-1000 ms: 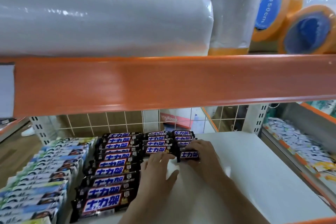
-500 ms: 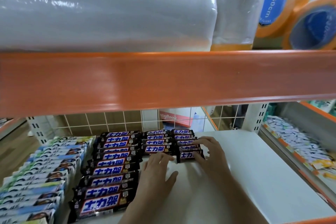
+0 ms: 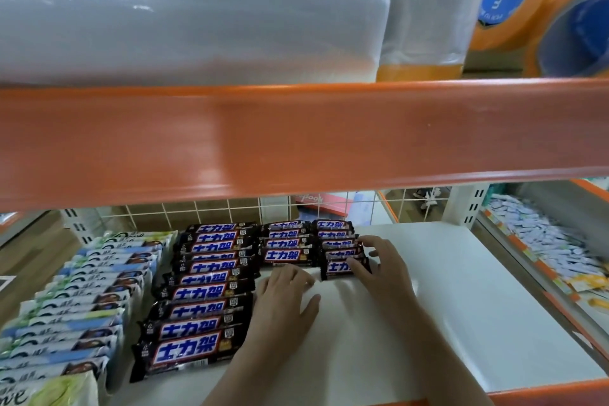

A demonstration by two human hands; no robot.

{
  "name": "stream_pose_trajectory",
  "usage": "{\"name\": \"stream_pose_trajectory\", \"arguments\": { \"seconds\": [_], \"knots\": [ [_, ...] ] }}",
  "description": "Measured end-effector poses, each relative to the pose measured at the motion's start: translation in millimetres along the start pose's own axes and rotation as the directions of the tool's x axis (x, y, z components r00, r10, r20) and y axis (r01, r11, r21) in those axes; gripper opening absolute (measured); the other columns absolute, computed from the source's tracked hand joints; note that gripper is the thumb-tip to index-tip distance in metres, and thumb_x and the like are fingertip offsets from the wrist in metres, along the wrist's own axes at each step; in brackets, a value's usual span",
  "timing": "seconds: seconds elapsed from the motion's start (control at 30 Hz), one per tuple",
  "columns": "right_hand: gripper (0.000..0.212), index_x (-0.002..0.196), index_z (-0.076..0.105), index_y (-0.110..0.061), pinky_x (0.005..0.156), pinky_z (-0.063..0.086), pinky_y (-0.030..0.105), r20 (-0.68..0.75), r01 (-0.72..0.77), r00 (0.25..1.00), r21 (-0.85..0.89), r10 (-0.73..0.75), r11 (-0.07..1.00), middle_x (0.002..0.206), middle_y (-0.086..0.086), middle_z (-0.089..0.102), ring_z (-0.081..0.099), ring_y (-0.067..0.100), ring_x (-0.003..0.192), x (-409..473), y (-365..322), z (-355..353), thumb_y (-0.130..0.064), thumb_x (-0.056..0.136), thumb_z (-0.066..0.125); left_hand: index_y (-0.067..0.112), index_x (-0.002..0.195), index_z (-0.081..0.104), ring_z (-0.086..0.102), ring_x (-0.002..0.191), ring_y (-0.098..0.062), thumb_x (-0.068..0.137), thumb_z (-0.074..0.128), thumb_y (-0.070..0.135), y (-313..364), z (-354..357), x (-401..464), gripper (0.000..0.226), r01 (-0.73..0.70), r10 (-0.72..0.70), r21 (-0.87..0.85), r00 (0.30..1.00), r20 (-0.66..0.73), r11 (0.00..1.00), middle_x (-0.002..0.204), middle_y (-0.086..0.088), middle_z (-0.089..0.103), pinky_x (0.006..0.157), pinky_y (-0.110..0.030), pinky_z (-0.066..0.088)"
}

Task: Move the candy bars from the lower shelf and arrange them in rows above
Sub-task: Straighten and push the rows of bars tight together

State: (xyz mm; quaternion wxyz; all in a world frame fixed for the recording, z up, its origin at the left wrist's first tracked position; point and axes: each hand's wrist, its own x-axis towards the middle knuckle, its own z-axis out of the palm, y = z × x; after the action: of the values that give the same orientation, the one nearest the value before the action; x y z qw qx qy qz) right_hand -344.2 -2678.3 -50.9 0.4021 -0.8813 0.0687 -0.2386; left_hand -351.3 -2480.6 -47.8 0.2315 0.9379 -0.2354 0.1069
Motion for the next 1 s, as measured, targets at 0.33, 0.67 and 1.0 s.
{"name": "stream_pose_trajectory", "arguments": {
  "seconds": [0.33,0.67,1.0],
  "knots": [
    [0.04,0.121,0.056,-0.017,0.073,0.034,0.023,0.055,-0.067,0.996,-0.026,0.069,0.997,0.101,-0.003,0.055,0.055,0.016,0.088,-2,-4,0,-0.016,0.082,0.066,0.034,0.114,0.05,0.04,0.112,-0.001,0.09,0.046,0.044,3,1,1,0.026,-0.016,0.017,0.041,0.999,-0.028,0.999,0.113,0.02,0.043,0.095,-0.02,0.026],
    [0.061,0.147,0.025,-0.017,0.111,0.026,0.031,0.288,0.096,0.957,-0.237,-0.024,0.967,0.153,-0.003,0.028,0.027,0.015,0.139,12,-10,-31,-0.036,0.094,0.048,0.019,0.148,0.018,0.016,0.143,-0.017,0.081,-0.01,0.068,20,0,26,0.088,0.04,-0.065,0.271,0.995,0.082,0.962,0.155,0.005,0.014,0.113,-0.038,0.01],
    [0.067,0.152,0.005,-0.027,0.116,0.006,0.036,0.503,0.236,0.864,-0.363,-0.024,0.901,0.158,-0.011,-0.001,0.004,0.005,0.145,26,2,-2,-0.055,0.09,0.004,0.023,0.148,0.02,0.013,0.143,-0.01,0.075,-0.017,0.045,38,34,72,0.085,0.136,-0.142,0.336,0.99,-0.006,0.932,0.155,0.011,0.015,0.113,-0.057,0.005]
  ]
}}
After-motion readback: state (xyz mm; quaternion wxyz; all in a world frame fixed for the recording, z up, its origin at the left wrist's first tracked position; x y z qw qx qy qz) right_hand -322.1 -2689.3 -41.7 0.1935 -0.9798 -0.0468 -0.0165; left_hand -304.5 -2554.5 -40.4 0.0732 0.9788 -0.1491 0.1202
